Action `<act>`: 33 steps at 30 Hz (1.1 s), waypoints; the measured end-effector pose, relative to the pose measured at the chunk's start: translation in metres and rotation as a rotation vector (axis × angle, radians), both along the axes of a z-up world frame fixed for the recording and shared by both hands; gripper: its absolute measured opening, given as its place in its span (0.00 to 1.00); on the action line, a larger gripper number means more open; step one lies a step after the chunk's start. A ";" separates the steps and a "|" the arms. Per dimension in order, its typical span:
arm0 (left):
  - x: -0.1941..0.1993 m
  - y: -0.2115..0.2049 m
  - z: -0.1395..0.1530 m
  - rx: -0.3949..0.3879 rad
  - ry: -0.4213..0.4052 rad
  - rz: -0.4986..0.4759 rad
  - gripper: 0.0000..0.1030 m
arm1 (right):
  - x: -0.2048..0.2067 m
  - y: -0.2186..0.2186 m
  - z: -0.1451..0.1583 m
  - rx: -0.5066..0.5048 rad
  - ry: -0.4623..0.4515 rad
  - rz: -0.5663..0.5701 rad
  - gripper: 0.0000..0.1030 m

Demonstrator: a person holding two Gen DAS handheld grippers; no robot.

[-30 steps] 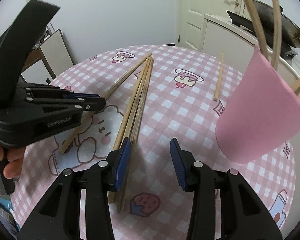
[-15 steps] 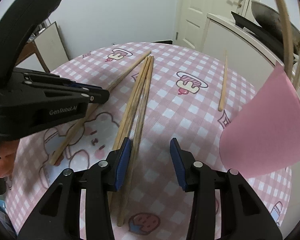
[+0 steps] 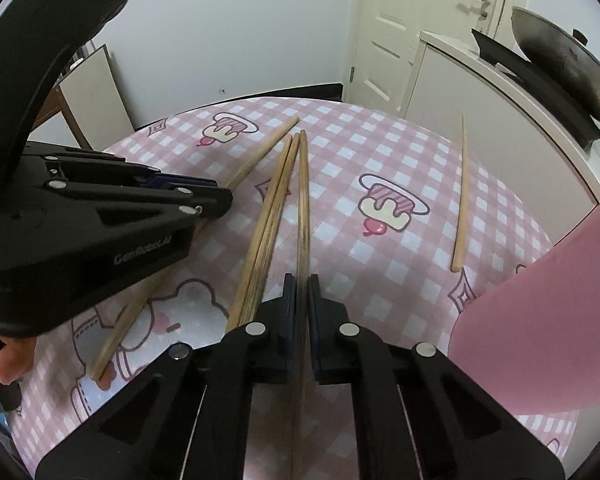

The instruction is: Organize utensils

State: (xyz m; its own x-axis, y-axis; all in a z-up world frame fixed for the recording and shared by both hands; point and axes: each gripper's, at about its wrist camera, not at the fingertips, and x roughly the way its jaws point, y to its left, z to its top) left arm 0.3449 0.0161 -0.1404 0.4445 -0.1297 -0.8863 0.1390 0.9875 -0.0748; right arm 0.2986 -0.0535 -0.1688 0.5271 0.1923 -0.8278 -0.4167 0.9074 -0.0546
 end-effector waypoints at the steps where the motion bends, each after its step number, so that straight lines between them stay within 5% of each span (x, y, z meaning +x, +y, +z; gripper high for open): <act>1: -0.004 0.001 0.000 -0.003 -0.002 0.000 0.07 | -0.003 -0.002 0.000 0.003 0.005 0.000 0.04; 12: -0.055 0.006 0.005 0.014 0.052 -0.076 0.07 | -0.048 -0.028 0.005 -0.033 0.102 0.037 0.05; 24: -0.026 -0.004 0.003 0.011 0.053 -0.051 0.09 | -0.011 -0.011 0.005 -0.032 0.069 -0.008 0.13; 26: -0.019 -0.005 0.003 -0.004 0.059 -0.053 0.23 | -0.001 -0.007 0.004 -0.030 0.066 -0.013 0.13; 28: -0.015 -0.007 0.004 -0.011 0.057 -0.055 0.59 | 0.004 -0.005 0.004 -0.030 0.062 -0.017 0.13; 33: -0.006 -0.011 0.000 0.024 0.038 -0.045 0.56 | 0.010 -0.001 0.003 -0.034 0.056 -0.012 0.11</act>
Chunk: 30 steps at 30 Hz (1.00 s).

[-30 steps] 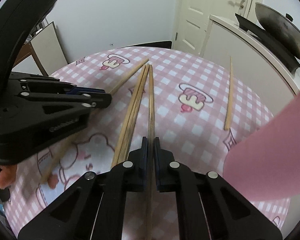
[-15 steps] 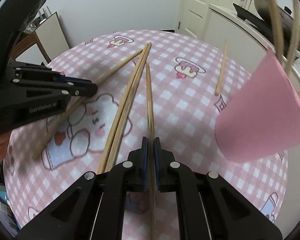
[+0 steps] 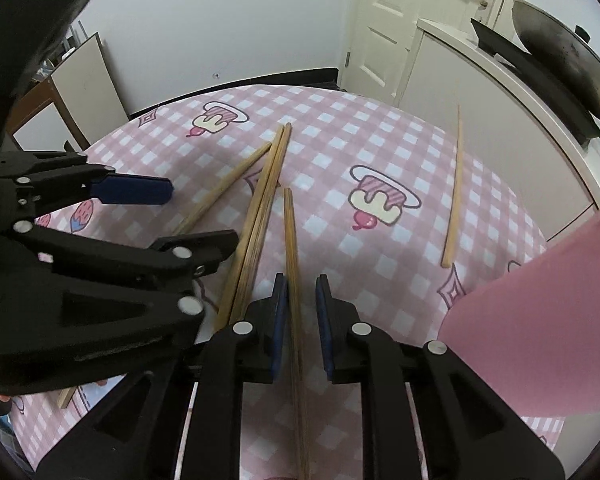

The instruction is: Organize utensils

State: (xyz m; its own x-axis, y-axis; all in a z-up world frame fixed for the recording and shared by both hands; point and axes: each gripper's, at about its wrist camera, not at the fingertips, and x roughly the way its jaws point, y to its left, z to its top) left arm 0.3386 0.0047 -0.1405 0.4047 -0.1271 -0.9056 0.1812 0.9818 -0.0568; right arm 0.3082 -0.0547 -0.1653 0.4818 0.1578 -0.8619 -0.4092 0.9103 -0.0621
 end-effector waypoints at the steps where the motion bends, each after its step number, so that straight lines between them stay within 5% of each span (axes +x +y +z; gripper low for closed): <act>1: 0.001 0.000 0.000 0.015 -0.005 0.008 0.47 | 0.001 0.000 0.000 0.008 0.002 -0.002 0.10; 8: 0.003 0.008 0.001 0.040 -0.027 0.026 0.07 | -0.007 -0.005 0.014 0.040 -0.030 -0.004 0.02; 18: -0.038 0.013 0.051 -0.046 -0.160 0.037 0.06 | -0.040 -0.006 0.050 0.052 -0.088 0.038 0.00; 30: -0.038 0.024 0.039 -0.064 -0.111 0.060 0.06 | -0.019 -0.004 0.021 -0.001 -0.026 -0.014 0.14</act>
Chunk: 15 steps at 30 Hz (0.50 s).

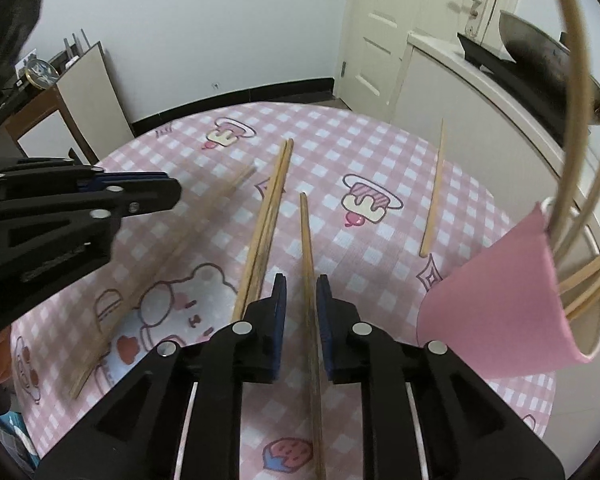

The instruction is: Organize utensils

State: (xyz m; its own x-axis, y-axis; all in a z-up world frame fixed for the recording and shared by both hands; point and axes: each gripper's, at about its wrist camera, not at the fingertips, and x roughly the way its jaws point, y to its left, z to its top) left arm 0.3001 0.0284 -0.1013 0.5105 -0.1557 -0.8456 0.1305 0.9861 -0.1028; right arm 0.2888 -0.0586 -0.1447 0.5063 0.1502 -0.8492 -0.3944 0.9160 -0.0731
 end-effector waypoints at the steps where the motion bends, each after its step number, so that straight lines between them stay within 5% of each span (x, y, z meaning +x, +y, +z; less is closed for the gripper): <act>1: 0.000 -0.001 0.000 0.002 0.001 0.000 0.06 | 0.002 0.000 -0.002 -0.002 0.006 -0.003 0.14; 15: 0.021 -0.007 -0.026 0.037 0.079 -0.019 0.06 | 0.017 0.005 -0.021 -0.020 0.030 -0.002 0.11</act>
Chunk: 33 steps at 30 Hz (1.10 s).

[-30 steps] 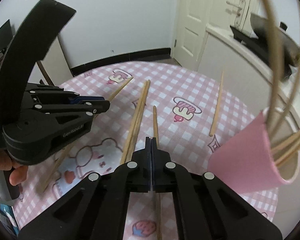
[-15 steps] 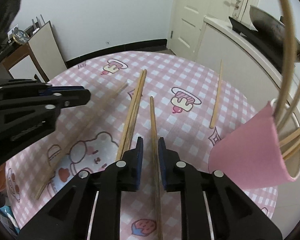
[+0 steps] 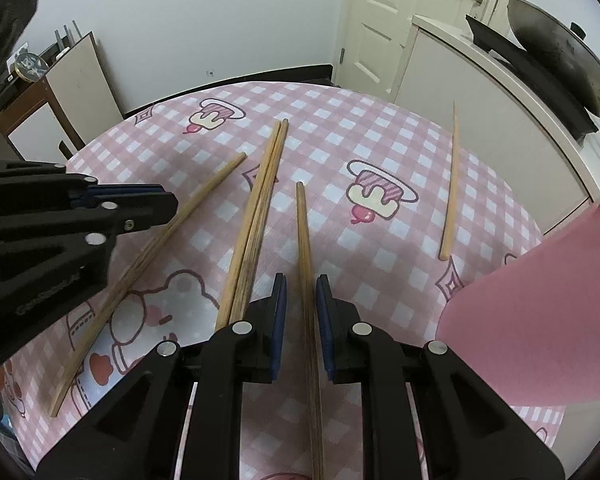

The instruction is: Organize utensils

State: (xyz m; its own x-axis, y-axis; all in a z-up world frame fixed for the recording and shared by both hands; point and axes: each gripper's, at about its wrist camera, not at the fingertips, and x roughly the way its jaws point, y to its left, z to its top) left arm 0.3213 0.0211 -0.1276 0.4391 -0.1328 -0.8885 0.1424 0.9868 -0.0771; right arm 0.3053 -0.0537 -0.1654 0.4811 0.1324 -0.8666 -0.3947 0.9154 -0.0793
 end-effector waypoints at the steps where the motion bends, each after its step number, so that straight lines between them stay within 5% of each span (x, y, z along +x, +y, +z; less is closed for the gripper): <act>1: 0.001 -0.001 -0.002 0.002 0.008 -0.001 0.06 | 0.000 0.000 0.000 0.004 0.001 0.003 0.09; 12: 0.005 -0.011 -0.007 0.041 0.032 -0.030 0.07 | -0.001 -0.002 -0.001 0.022 0.000 0.011 0.06; 14: 0.005 -0.010 -0.007 0.038 0.039 -0.030 0.13 | -0.001 -0.002 -0.001 0.024 -0.001 0.011 0.06; 16: 0.004 -0.009 -0.008 0.026 0.043 -0.022 0.37 | -0.001 -0.002 -0.001 0.023 0.000 0.011 0.06; 18: 0.003 -0.010 -0.007 0.045 0.025 -0.022 0.39 | -0.002 -0.002 -0.001 0.020 -0.002 0.013 0.06; 24: 0.009 -0.011 -0.014 0.052 0.040 -0.020 0.36 | -0.002 -0.002 -0.001 0.020 -0.002 0.011 0.06; 26: 0.011 -0.012 -0.014 0.066 0.026 -0.018 0.23 | -0.002 -0.002 -0.002 0.021 -0.002 0.012 0.06; 27: 0.012 -0.012 -0.014 0.076 0.011 -0.020 0.08 | -0.002 -0.002 -0.002 0.019 -0.002 0.014 0.05; 33: 0.009 -0.004 -0.012 0.018 -0.017 0.005 0.05 | -0.008 -0.002 0.001 0.032 -0.007 0.023 0.05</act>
State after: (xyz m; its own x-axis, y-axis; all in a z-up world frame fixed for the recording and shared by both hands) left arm 0.3302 0.0168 -0.1398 0.4547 -0.1145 -0.8832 0.1383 0.9888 -0.0569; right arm 0.2975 -0.0555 -0.1644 0.4839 0.1709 -0.8583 -0.4151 0.9082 -0.0532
